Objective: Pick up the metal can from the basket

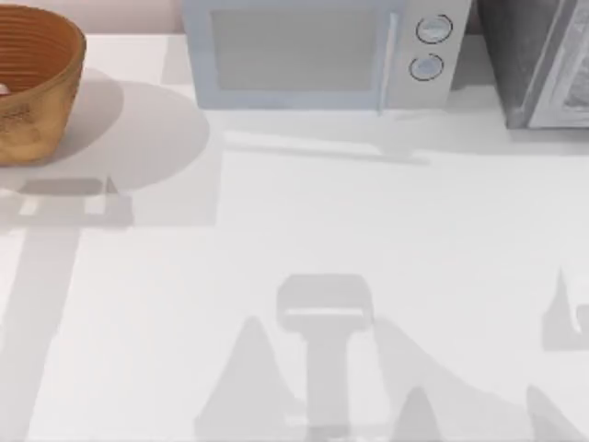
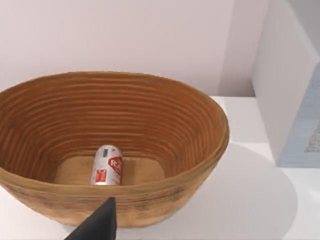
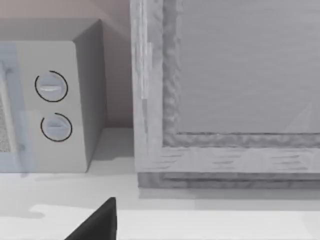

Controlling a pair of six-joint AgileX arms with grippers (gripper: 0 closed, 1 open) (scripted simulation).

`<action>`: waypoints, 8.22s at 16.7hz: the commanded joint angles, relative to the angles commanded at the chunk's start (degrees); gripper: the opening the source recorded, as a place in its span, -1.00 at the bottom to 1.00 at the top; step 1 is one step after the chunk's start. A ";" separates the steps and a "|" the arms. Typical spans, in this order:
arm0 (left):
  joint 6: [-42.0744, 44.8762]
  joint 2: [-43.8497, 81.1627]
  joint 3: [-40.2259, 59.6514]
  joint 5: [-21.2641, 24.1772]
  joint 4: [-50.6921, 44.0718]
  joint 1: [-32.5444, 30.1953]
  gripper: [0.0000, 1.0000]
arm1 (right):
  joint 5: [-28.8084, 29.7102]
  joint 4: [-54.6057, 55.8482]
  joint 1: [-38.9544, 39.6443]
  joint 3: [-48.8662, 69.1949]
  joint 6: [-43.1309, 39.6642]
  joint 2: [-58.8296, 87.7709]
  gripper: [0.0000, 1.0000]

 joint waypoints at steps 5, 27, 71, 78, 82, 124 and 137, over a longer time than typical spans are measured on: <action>1.04 34.11 32.16 1.54 -15.88 1.70 1.00 | 0.00 0.00 0.00 0.00 0.00 0.00 1.00; 12.01 109.30 116.43 4.50 -65.94 8.90 1.00 | 0.00 0.00 0.00 0.00 0.00 0.00 1.00; 10.96 123.40 136.18 4.40 -69.51 8.43 -1.00 | 0.00 0.00 0.00 0.00 0.00 0.00 1.00; 9.41 107.29 120.57 8.12 -62.13 4.48 -1.00 | 0.00 0.00 0.00 0.00 0.00 0.00 1.00; 7.72 85.76 98.74 10.90 -52.21 0.66 -1.00 | 0.00 0.00 0.00 0.00 0.00 0.00 1.00; 1.82 -19.99 -35.79 7.26 38.92 -5.31 -1.00 | 0.00 0.00 0.00 0.00 0.00 0.00 1.00; 3.11 19.67 -19.89 22.69 61.61 -9.19 -1.00 | 0.00 0.00 0.00 0.00 0.00 0.00 1.00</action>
